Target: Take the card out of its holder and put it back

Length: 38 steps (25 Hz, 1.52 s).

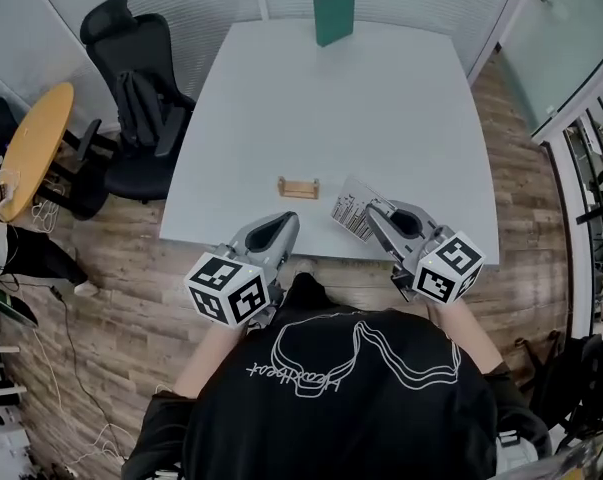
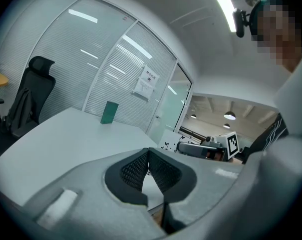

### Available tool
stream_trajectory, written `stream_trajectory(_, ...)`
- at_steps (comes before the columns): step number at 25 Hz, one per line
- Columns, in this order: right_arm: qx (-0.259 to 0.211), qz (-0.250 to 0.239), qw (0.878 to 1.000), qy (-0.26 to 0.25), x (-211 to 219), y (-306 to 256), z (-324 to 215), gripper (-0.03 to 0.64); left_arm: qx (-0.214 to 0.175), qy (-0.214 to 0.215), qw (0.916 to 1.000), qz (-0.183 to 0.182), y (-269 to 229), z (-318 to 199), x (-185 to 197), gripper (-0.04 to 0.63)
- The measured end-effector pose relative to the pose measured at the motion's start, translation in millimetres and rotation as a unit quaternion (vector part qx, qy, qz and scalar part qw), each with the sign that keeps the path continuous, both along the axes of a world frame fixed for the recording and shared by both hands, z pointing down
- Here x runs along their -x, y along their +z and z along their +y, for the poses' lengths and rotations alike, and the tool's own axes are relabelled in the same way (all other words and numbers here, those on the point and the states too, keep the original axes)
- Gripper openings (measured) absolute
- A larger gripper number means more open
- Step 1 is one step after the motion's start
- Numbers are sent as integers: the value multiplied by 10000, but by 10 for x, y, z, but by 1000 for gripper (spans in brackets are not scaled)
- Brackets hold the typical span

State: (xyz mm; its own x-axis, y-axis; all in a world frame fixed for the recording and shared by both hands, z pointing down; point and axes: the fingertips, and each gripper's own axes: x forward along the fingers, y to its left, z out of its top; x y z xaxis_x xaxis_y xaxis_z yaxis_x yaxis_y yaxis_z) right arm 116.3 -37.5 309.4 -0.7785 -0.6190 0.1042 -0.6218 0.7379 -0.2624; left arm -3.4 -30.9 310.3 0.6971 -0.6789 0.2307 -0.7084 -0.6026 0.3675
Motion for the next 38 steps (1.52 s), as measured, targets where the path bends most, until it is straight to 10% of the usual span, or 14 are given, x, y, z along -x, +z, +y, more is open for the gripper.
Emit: stream_trajectory(38,-236,289,9973,-630,689,136,-1524,25,799,-304,9963,79,478,-1027,596,14)
